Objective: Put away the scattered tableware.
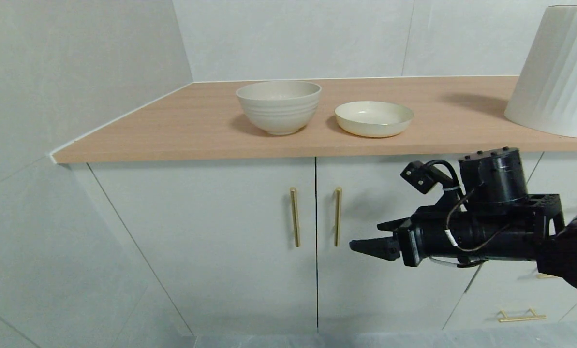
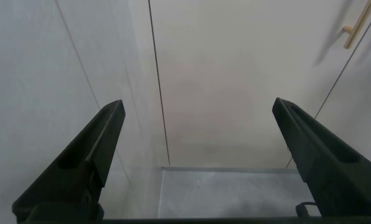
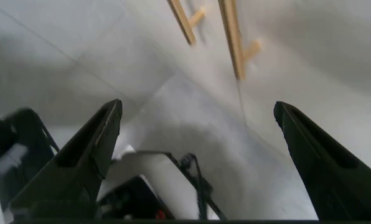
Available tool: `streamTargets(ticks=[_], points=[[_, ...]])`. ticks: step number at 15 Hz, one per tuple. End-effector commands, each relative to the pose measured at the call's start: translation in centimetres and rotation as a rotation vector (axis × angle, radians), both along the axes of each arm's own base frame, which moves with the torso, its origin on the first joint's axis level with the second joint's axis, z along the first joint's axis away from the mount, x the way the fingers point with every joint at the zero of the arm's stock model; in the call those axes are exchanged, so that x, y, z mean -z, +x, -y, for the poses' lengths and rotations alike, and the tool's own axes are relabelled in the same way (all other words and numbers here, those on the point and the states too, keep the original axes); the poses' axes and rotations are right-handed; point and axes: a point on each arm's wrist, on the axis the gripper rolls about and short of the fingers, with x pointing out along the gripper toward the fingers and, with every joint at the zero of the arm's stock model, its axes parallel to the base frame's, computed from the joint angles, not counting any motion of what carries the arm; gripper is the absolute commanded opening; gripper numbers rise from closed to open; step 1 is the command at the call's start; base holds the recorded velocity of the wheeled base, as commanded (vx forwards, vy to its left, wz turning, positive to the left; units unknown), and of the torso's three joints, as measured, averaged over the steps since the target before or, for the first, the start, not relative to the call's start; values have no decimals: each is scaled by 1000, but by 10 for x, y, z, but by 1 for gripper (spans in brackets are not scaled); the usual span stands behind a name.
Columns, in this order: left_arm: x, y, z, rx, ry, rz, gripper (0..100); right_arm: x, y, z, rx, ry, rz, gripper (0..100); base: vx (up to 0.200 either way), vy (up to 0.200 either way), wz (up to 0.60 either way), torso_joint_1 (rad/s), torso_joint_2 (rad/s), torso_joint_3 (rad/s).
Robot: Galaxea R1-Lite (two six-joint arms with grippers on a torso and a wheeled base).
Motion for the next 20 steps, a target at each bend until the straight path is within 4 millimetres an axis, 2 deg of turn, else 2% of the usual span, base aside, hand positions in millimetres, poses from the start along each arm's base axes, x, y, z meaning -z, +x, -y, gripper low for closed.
streamTargets(ticks=[1,4,6,11,14,20], points=[[0,0,0,-2,-1,0,100,14,15,-14,2,18,-22,100,0,0,0,0,0,0],[0,0,0,-1,2,2,100,9,18,-17,49,171,-3,100,0,0,0,0,0,0],[0,0,0,-1,2,2,100,9,22,-18,62,182,22,100,0,0,0,0,0,0],[0,0,0,-1,2,2,100,25,30,-29,61,182,16,100,0,0,0,0,0,0],[0,0,0,-1,2,2,100,40,35,-43,63,204,42,100,0,0,0,0,0,0],[0,0,0,-1,0,2,100,47,41,-53,72,273,41,100,0,0,0,0,0,0]])
